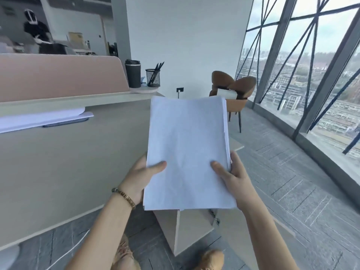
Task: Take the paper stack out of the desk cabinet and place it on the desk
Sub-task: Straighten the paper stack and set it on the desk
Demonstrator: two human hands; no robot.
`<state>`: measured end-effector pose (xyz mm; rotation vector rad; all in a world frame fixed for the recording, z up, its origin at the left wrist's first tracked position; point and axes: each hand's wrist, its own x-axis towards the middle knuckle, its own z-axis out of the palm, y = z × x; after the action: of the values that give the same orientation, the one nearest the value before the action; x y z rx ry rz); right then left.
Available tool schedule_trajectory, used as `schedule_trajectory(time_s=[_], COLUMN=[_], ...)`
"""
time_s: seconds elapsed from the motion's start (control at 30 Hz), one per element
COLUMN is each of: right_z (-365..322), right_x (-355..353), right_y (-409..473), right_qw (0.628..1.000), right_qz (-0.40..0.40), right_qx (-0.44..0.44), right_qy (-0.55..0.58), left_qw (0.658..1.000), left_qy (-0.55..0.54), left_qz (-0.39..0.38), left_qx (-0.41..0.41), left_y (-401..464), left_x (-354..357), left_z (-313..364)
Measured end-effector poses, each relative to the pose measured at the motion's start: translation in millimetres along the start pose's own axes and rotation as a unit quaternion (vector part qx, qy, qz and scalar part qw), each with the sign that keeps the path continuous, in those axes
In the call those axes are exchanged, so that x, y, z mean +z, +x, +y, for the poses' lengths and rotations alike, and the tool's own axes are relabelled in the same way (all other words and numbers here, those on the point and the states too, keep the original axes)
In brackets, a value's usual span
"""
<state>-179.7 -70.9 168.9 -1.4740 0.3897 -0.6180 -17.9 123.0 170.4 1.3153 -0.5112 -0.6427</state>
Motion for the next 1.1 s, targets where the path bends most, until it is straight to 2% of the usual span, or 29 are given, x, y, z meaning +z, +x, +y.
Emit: schedule_trajectory(time_s=[0.13,0.33,0.47,0.67,0.8,1.1], right_z=[19.6,41.7,37.1,13.0,6.0,10.0], right_x=[35.7,81.3,95.2,115.4,125.3,138.6], right_y=[62.8,124.5,153.0,197.4,216.4,243.0], right_qw=[0.999,0.997,0.996,0.995,0.995,0.994], right_qz=[-0.01,0.034,0.032,-0.015,-0.022,-0.012], right_qx=[-0.004,-0.042,-0.061,-0.086,-0.084,-0.101], right_qy=[-0.05,-0.056,-0.05,-0.043,-0.052,-0.041], left_qw=[0.995,0.98,0.97,0.958,0.968,0.965], left_qy=[0.041,0.097,0.123,0.143,0.119,0.037], left_qz=[0.065,0.122,0.15,0.195,0.19,0.214], left_qx=[0.062,0.128,0.144,0.152,0.116,0.148], left_y=[45.7,89.2,109.4,137.8,147.2,178.2], left_x=[-37.7,-67.7,-77.7,-89.0,-104.8,-110.7], left_z=[-7.2,-11.3,-3.6,6.2,6.4,31.5])
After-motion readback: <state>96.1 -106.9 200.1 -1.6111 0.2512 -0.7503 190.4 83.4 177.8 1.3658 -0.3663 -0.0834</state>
